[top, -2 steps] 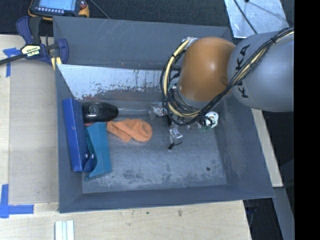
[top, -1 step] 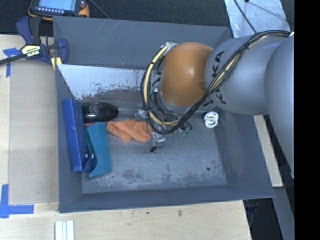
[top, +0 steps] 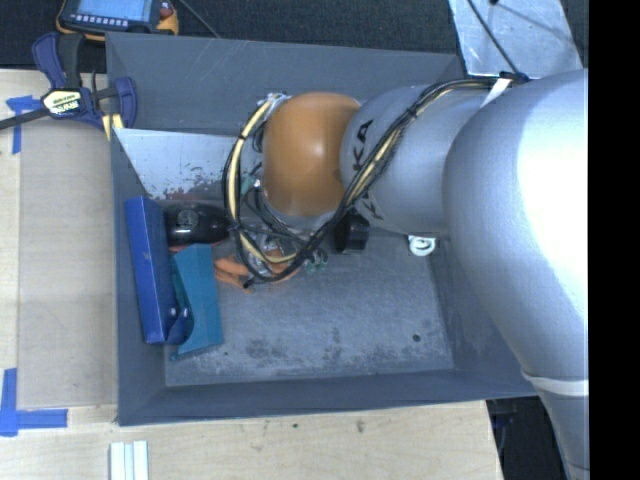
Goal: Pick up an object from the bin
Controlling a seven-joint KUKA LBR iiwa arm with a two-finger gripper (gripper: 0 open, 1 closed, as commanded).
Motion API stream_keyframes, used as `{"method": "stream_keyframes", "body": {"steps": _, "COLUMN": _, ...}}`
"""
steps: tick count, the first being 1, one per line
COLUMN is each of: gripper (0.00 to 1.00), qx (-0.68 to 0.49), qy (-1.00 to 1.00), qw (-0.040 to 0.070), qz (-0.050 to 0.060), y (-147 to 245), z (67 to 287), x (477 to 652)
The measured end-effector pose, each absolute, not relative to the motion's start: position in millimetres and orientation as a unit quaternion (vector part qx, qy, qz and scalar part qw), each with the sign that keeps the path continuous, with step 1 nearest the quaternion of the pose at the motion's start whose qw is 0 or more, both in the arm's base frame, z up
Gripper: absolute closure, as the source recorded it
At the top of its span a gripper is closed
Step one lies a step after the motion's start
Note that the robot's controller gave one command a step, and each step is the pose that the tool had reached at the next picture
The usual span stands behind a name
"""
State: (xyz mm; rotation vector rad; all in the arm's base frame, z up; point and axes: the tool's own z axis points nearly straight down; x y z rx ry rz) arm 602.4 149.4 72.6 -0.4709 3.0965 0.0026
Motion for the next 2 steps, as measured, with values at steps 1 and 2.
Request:
{"method": "stream_keyframes", "body": {"steps": 1, "gripper": 1.00, "qx": -0.150, "qy": 0.989, "qw": 0.005, "qz": 0.001, "y": 149.4, "z": 72.5, "x": 602.4}}
{"method": "stream_keyframes", "body": {"steps": 2, "gripper": 1.00, "qx": -0.150, "qy": 0.989, "qw": 0.004, "qz": -0.001, "y": 170.4, "z": 72.0, "x": 602.2}}
